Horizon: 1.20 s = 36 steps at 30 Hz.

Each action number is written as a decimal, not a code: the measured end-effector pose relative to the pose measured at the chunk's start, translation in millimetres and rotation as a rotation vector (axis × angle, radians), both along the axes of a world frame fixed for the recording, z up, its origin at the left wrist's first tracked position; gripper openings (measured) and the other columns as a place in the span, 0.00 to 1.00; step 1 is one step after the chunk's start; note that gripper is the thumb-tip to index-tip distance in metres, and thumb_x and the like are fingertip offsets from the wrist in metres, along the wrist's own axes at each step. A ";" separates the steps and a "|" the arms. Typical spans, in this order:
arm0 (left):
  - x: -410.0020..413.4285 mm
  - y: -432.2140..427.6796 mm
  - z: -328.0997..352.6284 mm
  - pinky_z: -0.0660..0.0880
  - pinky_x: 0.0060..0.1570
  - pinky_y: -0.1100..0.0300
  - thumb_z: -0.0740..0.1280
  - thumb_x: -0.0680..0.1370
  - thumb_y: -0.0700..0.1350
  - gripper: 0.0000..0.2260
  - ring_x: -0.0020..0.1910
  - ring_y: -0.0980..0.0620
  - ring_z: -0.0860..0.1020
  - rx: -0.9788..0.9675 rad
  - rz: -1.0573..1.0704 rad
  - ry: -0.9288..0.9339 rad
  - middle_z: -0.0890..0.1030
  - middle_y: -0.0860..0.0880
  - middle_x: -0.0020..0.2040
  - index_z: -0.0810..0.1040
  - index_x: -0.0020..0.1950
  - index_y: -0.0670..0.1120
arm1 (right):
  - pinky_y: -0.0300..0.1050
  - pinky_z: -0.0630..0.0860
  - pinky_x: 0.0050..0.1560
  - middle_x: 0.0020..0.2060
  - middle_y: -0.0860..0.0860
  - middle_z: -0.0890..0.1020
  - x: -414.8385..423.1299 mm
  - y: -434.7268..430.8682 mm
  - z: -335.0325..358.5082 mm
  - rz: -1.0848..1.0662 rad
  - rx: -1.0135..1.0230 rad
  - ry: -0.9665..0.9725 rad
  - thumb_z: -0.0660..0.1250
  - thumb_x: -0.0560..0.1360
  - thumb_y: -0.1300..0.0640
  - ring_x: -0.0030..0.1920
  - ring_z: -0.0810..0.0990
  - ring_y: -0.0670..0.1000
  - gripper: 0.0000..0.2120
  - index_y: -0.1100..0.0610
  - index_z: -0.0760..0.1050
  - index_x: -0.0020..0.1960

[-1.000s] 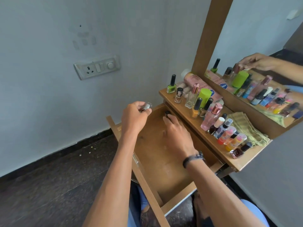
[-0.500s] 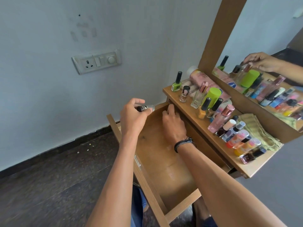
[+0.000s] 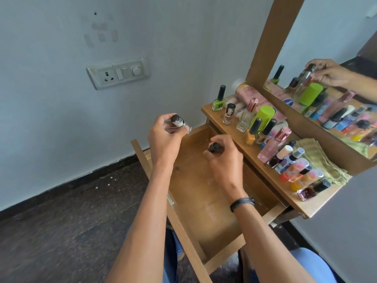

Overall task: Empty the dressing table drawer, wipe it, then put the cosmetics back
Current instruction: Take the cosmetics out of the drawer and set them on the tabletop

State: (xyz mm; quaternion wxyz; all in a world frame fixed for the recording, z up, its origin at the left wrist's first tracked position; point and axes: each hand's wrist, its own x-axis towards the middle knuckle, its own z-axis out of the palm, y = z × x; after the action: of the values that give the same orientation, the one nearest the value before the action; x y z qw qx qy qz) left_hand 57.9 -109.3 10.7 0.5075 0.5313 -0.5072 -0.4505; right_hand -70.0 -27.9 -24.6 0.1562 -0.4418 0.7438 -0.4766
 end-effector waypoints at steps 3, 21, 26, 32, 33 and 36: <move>-0.8 3.5 0.1 0.81 0.49 0.62 0.78 0.72 0.40 0.19 0.45 0.61 0.84 0.022 0.011 0.086 0.86 0.53 0.50 0.80 0.62 0.48 | 0.37 0.81 0.51 0.47 0.42 0.83 -1.0 14.7 26.7 -0.062 -0.147 -0.140 0.78 0.73 0.61 0.48 0.83 0.40 0.18 0.50 0.77 0.58; -12.4 8.6 -1.5 0.75 0.47 0.73 0.73 0.78 0.43 0.18 0.49 0.61 0.80 -0.092 -0.151 -0.107 0.78 0.63 0.51 0.78 0.67 0.55 | 0.56 0.80 0.39 0.62 0.59 0.74 -20.0 -9.8 50.9 -0.071 -0.043 0.658 0.68 0.74 0.70 0.50 0.81 0.65 0.21 0.61 0.75 0.66; -13.1 3.3 -11.3 0.69 0.39 0.80 0.73 0.78 0.42 0.16 0.44 0.73 0.76 -0.076 -0.164 -0.152 0.79 0.62 0.48 0.78 0.65 0.54 | 0.56 0.79 0.35 0.63 0.60 0.72 -19.3 -18.4 46.2 -0.144 0.035 0.699 0.65 0.73 0.73 0.48 0.81 0.67 0.24 0.61 0.74 0.68; -10.8 2.2 -19.5 0.69 0.39 0.81 0.73 0.78 0.43 0.16 0.47 0.65 0.77 -0.052 -0.155 -0.187 0.83 0.53 0.53 0.78 0.64 0.54 | 0.48 0.69 0.31 0.64 0.60 0.71 -19.3 -21.8 50.2 -0.190 0.092 0.733 0.63 0.73 0.73 0.38 0.82 0.66 0.25 0.60 0.74 0.68; -11.0 1.6 -20.0 0.69 0.38 0.81 0.73 0.78 0.44 0.16 0.47 0.65 0.78 -0.051 -0.155 -0.188 0.83 0.54 0.53 0.78 0.64 0.54 | 0.48 0.68 0.30 0.65 0.60 0.72 -19.1 -22.1 49.9 -0.195 0.107 0.745 0.63 0.73 0.73 0.36 0.82 0.66 0.25 0.59 0.74 0.68; -12.8 0.7 -20.5 0.69 0.38 0.82 0.73 0.78 0.43 0.16 0.47 0.64 0.78 -0.051 -0.155 -0.189 0.81 0.56 0.52 0.78 0.65 0.53 | 0.46 0.66 0.28 0.66 0.60 0.71 -18.4 -21.8 47.7 -0.195 0.129 0.773 0.63 0.73 0.72 0.34 0.81 0.64 0.25 0.57 0.74 0.67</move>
State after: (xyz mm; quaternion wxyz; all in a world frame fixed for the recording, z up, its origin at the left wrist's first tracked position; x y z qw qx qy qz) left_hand 45.0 -108.6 -9.8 0.4345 0.5174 -0.6038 -0.4230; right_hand -88.5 -49.6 23.1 -0.1535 -0.5052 0.8145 -0.2402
